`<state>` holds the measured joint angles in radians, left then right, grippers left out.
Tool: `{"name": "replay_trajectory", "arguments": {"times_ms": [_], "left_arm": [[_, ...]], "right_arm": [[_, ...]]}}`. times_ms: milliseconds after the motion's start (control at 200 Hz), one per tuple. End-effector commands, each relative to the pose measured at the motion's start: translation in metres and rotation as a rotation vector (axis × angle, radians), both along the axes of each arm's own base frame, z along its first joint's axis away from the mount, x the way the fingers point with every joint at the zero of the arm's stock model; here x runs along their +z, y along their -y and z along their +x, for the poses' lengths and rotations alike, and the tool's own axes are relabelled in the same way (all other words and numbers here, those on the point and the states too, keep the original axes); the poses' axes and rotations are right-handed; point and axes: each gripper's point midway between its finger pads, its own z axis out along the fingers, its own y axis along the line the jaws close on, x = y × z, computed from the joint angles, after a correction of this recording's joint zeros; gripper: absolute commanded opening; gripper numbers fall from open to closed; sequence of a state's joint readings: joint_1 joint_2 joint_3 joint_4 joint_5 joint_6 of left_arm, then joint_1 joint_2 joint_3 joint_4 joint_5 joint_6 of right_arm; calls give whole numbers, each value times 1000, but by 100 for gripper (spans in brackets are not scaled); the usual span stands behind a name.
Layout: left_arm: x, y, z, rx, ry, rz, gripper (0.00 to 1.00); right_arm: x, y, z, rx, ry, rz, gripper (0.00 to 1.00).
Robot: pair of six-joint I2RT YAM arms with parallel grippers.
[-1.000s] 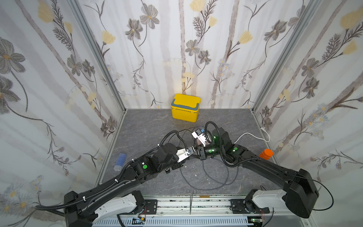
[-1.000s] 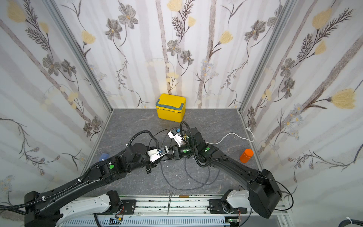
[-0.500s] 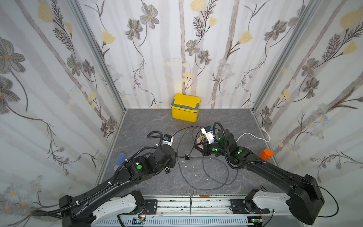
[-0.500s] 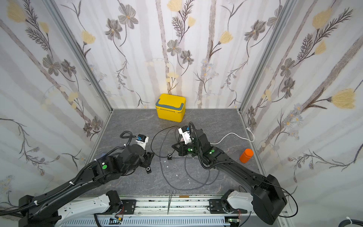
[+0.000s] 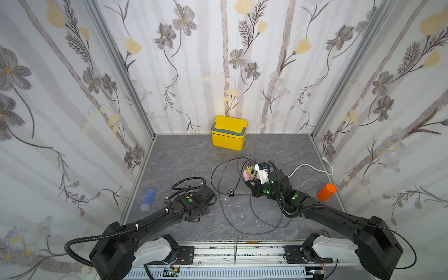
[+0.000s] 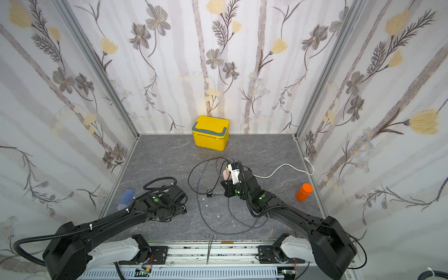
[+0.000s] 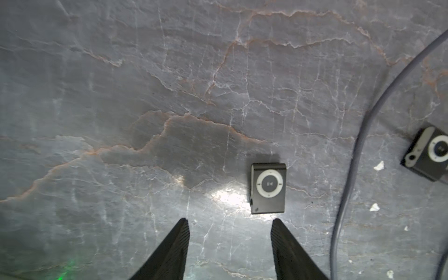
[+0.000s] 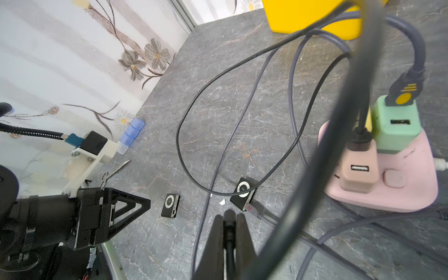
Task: Charge mp3
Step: Pick up the MP3 player from the center of the board.
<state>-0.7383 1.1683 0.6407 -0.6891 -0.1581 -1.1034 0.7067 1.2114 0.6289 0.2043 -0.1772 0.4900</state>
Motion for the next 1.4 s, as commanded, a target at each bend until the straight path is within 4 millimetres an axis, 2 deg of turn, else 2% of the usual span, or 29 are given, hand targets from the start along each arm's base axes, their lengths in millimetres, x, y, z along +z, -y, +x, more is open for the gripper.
{"name": "replay_trajectory", "arguments": {"times_ms": [0,200,290,370,485,630,859,1039,1169,1289,1394], "left_arm": [[-2,22,18,6,16,-103,59],[-23,28,27,-44,-54,-38,60],[-26,25,32,-51,-62,-13,53],[-28,22,33,-51,-76,5,50],[-33,17,28,-56,-99,17,46],[-44,22,19,-101,-157,9,45],[-50,26,15,-150,-193,7,40],[-48,33,9,-180,-221,5,43],[-48,44,4,-194,-232,-27,49],[-50,48,1,-192,-242,-35,48],[-56,46,-1,-193,-259,-15,44]], "right_arm": [[12,-8,4,25,57,34,0],[15,-8,5,34,67,36,0],[18,-6,6,29,73,36,0],[21,-4,7,23,80,36,0],[22,-2,9,19,80,35,0],[16,0,10,15,67,23,0],[12,4,12,5,59,16,0],[9,7,15,-3,52,7,0],[6,7,14,0,42,4,0],[7,8,14,0,46,7,0],[5,10,14,-4,42,9,0]]}}
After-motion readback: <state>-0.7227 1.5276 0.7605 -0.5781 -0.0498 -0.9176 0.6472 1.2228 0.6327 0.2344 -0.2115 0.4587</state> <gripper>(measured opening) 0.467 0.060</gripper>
